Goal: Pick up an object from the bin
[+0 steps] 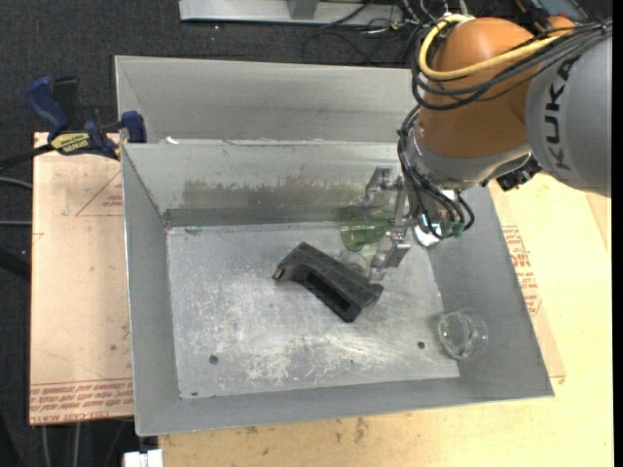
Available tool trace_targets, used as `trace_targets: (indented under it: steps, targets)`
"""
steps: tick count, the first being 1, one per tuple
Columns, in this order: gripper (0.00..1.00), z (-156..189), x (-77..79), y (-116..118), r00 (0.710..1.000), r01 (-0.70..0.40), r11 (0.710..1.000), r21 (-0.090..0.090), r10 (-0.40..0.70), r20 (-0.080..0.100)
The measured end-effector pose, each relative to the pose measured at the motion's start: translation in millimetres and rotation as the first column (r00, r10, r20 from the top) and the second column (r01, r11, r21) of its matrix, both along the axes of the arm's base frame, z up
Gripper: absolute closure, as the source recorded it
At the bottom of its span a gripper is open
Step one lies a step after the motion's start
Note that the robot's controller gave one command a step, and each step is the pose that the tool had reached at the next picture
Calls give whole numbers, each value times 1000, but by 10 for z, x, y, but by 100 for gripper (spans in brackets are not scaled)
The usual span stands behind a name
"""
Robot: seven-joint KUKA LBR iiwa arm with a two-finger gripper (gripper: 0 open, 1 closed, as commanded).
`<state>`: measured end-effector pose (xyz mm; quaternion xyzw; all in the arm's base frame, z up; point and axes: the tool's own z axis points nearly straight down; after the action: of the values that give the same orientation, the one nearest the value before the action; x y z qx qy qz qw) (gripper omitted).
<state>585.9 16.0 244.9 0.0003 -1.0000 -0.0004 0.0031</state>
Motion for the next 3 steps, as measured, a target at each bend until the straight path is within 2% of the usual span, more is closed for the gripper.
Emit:
trace_targets:
  steps: [1,2,3]
  targets:
    - [0,46,13,-1,1000,0,1000,0,0,8]
    - [0,-392,-57,-24,1000,7,1000,0,-7,15]
    - [0,-797,-41,99,995,-98,995,0,98,7]
